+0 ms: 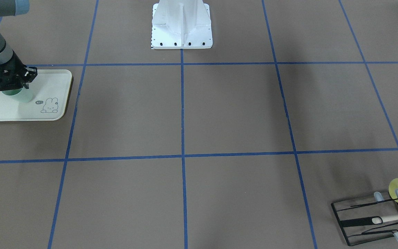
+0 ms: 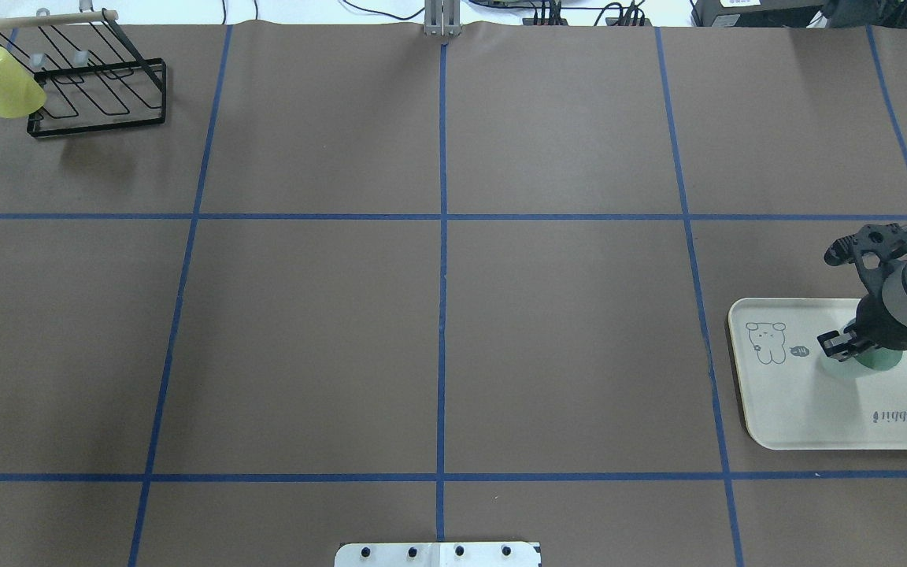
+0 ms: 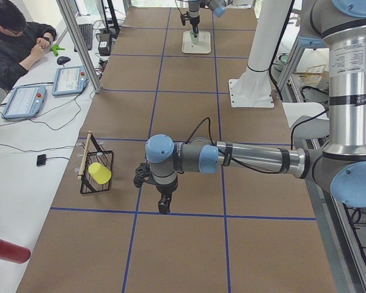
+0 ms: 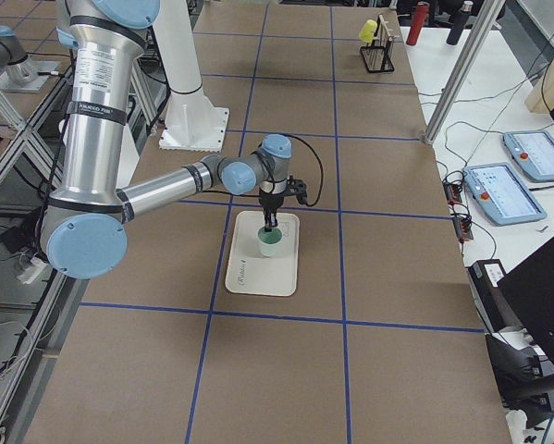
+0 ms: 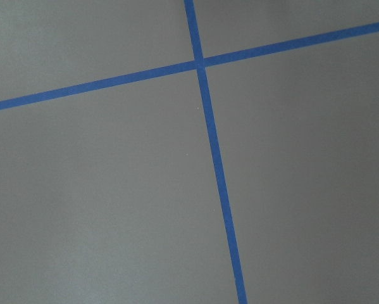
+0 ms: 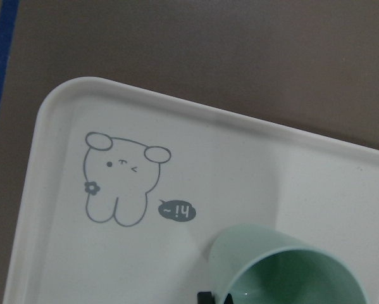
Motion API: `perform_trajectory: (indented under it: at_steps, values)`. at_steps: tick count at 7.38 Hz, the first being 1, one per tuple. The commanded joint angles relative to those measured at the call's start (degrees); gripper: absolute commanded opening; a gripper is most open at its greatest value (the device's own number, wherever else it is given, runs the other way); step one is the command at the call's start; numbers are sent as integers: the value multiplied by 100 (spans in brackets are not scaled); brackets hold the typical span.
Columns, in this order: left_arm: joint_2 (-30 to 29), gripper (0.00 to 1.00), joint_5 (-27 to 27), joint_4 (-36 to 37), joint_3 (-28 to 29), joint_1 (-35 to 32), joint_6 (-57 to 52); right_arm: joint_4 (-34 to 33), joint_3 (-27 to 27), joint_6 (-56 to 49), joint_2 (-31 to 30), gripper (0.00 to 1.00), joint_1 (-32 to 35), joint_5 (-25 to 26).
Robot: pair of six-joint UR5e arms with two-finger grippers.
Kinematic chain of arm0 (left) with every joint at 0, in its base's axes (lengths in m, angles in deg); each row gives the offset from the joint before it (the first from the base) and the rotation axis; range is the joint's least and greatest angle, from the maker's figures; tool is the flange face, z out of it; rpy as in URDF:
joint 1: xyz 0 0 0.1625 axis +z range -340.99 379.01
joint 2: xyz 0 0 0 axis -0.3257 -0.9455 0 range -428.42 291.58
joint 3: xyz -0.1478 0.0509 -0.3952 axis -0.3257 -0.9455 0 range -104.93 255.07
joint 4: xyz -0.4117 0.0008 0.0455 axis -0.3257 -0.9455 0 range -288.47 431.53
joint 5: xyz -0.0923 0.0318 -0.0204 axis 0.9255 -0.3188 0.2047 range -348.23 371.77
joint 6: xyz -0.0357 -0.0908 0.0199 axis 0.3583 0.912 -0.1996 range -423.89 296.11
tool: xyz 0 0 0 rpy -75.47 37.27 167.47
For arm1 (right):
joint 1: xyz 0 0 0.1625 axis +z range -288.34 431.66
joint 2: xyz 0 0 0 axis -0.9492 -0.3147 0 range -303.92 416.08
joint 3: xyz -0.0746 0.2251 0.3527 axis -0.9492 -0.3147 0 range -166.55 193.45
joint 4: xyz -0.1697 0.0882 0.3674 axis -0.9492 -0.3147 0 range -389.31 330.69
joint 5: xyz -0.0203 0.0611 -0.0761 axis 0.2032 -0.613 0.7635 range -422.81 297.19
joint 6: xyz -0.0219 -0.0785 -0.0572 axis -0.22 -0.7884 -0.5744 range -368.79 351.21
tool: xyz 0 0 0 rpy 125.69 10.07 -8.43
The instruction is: Left arm grabs green cup and hands to right arm on tray
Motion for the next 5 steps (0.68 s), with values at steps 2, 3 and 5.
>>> perform_trajectory:
  at_steps: [2,3,5]
  values:
    - [-1,100,0,0,-1,-3,11,-1,-41,-14,182,99,-16,-13]
    - [-1,100,0,0,-1,-3,11,-1,-15,-6,191,100,-16,-22]
    - [-18,100,0,0,-1,-3,11,-18,212,-6,200,100,27,-57]
